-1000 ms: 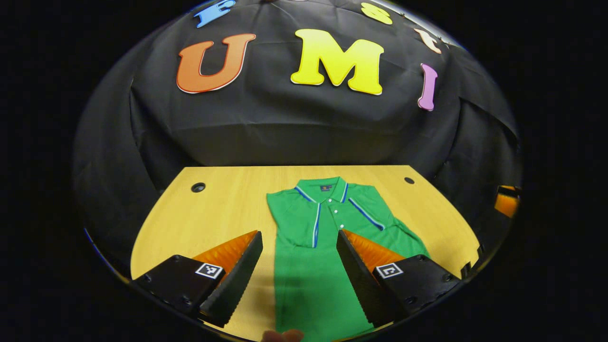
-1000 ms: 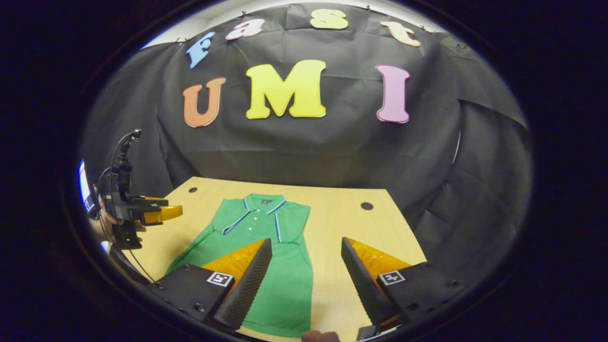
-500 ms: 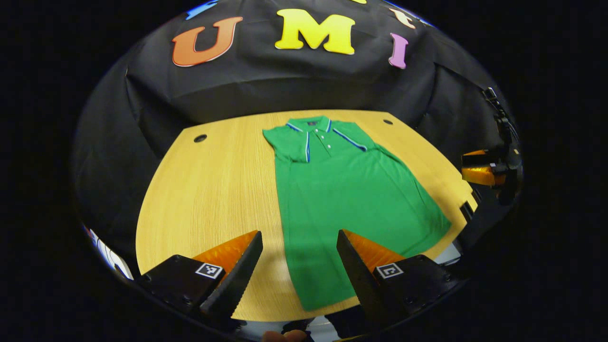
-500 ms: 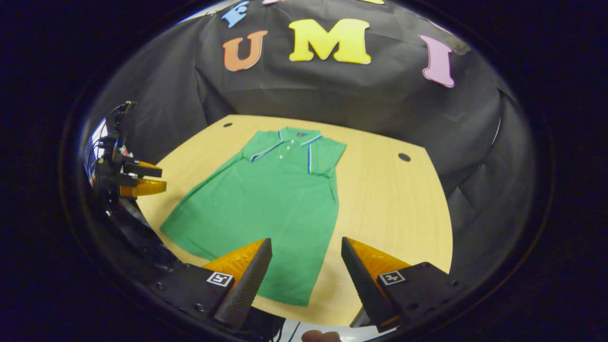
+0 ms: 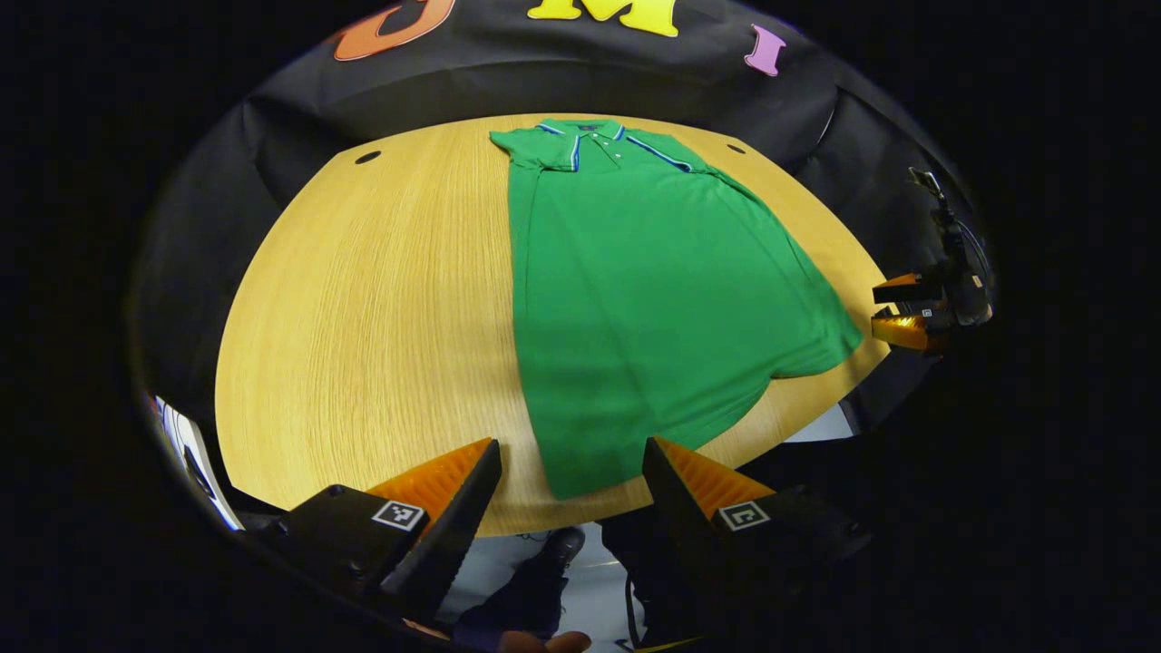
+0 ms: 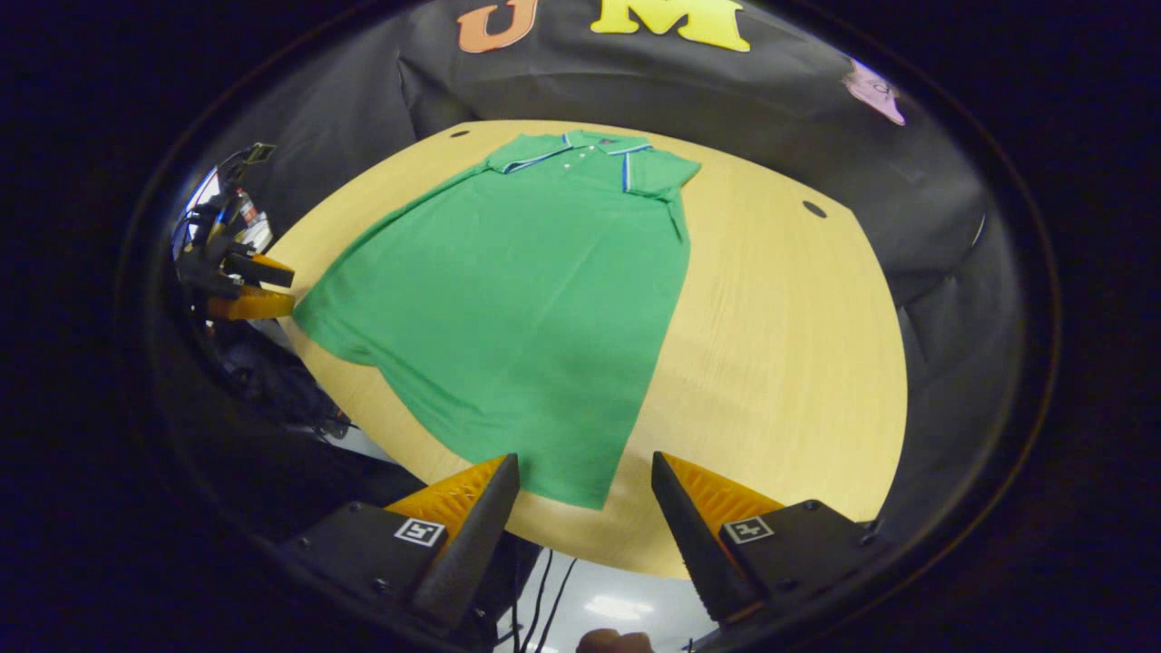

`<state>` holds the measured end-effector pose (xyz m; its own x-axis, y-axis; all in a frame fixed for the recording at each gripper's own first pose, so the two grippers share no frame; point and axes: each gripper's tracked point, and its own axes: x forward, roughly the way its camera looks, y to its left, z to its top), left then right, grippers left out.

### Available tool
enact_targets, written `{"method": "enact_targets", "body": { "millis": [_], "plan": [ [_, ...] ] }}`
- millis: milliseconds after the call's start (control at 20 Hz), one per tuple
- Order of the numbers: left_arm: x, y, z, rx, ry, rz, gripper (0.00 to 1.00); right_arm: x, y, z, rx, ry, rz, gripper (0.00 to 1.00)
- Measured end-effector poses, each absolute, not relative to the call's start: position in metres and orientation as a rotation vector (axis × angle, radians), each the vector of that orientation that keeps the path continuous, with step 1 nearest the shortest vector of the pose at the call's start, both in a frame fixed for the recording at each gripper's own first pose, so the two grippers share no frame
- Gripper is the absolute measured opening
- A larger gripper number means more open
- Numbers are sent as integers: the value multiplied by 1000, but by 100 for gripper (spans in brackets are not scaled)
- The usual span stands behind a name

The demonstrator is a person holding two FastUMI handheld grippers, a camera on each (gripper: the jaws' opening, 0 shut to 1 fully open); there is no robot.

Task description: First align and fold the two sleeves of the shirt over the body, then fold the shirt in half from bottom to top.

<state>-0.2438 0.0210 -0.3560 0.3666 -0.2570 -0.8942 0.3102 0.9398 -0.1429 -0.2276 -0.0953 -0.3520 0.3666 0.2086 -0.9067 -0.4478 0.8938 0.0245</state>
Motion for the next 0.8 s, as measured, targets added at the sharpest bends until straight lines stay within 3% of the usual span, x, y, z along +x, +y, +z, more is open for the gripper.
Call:
{"method": "enact_targets", "body": {
  "millis": [250, 450, 700, 750, 800],
  "plan": [
    [-242, 10, -368, 106, 1140, -400, 100, -218, -89, -375, -262, 1147, 434, 95],
    [-243, 11, -382, 131, 1172, -366, 100, -220, -83, -386, -292, 1162, 444, 92],
    [-248, 12, -385, 153, 1169, -355, 100, -221, -83, -388, -256, 1175, 442, 93],
    [-248, 11, -385, 150, 1174, -350, 100, -221, -83, -388, -260, 1170, 448, 99],
    [-248, 9, -386, 149, 1172, -351, 100, -221, -83, -388, -268, 1172, 455, 96]
  ]
}}
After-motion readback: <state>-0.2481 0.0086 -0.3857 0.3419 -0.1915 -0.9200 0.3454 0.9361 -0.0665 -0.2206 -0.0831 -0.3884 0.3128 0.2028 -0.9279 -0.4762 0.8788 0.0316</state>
